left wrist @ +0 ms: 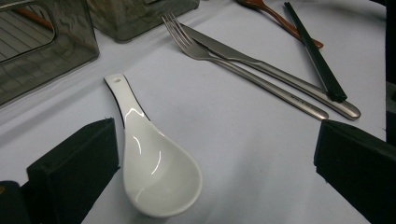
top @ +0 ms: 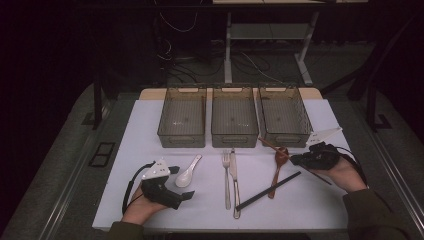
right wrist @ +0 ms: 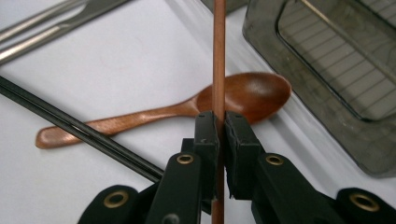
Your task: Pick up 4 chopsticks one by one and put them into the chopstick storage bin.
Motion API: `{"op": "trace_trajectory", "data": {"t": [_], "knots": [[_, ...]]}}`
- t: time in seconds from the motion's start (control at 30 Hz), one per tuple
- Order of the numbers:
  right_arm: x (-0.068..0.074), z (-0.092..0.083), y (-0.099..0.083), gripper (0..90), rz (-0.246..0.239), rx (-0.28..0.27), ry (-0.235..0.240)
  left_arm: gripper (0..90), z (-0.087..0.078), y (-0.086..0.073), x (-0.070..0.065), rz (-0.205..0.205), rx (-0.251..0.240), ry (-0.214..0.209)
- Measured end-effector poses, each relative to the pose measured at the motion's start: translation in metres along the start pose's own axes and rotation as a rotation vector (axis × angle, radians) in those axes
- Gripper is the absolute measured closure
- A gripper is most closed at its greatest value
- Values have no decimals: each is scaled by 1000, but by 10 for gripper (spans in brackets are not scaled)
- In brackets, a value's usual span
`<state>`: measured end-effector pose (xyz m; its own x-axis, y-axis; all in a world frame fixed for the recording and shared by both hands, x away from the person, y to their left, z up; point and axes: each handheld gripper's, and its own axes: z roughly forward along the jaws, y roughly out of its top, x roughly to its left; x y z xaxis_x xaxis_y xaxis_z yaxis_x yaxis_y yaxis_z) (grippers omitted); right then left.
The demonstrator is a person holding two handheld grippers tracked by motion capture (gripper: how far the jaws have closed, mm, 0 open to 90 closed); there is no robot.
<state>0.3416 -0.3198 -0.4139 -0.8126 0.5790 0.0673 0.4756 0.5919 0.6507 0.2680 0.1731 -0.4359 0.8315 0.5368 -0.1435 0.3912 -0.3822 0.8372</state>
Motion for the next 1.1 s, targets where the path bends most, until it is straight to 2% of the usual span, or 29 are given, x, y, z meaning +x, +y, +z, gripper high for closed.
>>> {"op": "trace_trajectory", "data": {"t": [0.47,1.1], "knots": [[4,-6,9,839,3,-62,41,0,0,0,0,3,5,-2],[16,8,45,841,-29,-112,86,0,0,1,-1,2,1,-1]]}}
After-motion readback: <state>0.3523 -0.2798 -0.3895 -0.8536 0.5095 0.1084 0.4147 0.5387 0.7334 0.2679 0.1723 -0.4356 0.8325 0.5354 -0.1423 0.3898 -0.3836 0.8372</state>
